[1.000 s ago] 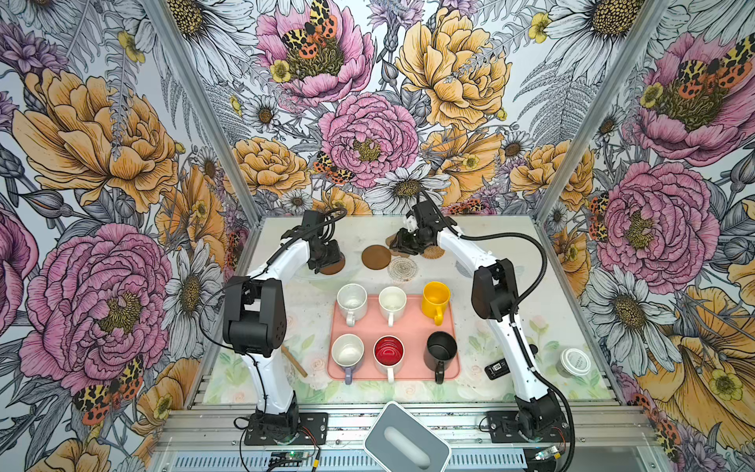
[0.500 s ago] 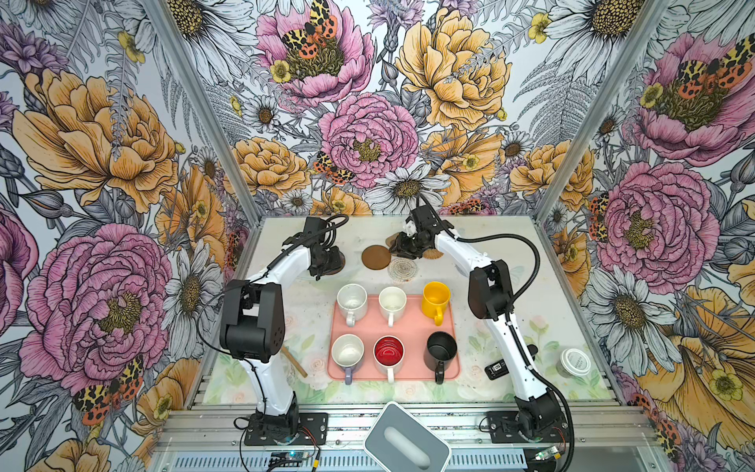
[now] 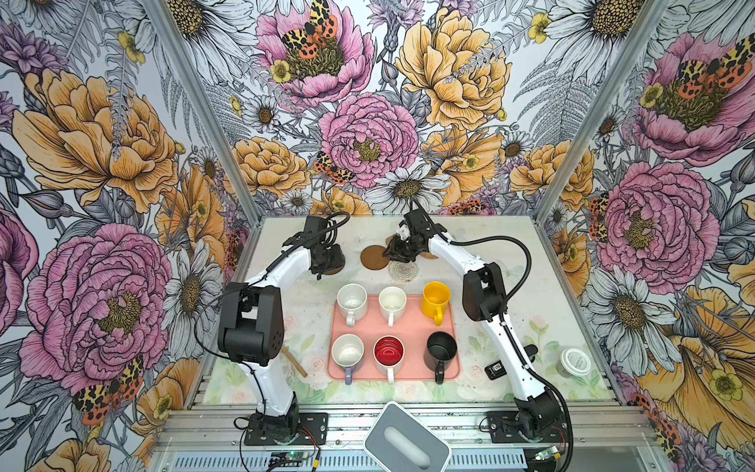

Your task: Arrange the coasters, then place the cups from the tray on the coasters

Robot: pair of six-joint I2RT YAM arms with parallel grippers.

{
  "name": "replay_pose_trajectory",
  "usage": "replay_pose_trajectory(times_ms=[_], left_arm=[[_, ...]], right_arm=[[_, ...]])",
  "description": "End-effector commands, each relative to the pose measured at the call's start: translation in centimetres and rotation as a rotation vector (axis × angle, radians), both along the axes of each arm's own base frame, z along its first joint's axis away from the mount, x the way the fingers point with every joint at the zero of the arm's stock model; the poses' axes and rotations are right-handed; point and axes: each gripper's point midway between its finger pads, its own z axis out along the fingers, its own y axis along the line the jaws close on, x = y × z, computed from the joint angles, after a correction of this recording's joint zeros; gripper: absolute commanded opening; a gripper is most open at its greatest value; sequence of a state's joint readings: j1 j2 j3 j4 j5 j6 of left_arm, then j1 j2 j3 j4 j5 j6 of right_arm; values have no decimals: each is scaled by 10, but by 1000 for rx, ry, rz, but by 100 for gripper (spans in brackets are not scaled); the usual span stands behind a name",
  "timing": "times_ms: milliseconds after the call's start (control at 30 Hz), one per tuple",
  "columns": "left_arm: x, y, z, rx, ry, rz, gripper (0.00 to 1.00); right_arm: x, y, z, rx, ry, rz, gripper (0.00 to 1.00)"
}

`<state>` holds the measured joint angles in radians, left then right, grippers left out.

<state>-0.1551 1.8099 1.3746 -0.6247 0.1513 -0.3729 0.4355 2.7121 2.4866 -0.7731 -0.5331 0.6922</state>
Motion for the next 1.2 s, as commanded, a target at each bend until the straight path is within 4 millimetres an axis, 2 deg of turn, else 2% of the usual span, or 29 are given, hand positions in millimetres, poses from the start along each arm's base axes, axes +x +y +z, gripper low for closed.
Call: replay_pose_trajectory(times_ms=[0, 600, 700, 933, 1167], left_arm=[[1, -6, 0, -30, -9, -2, 43], [-1, -7, -3, -33, -2, -8, 43], [-2, -7, -2, -35, -4, -9, 43], [-2, -7, 2, -40, -11, -8, 43], [-1, -12, -2, -46, -6, -12, 43]], right_arm=[[-1, 11, -3, 19, -1, 14, 38], [-18, 33, -7, 44, 25, 69, 31], [-13, 28, -2, 31, 3, 56, 30], [13, 11, 21, 29, -70, -1, 32], [33, 0, 23, 33, -104, -54, 34]])
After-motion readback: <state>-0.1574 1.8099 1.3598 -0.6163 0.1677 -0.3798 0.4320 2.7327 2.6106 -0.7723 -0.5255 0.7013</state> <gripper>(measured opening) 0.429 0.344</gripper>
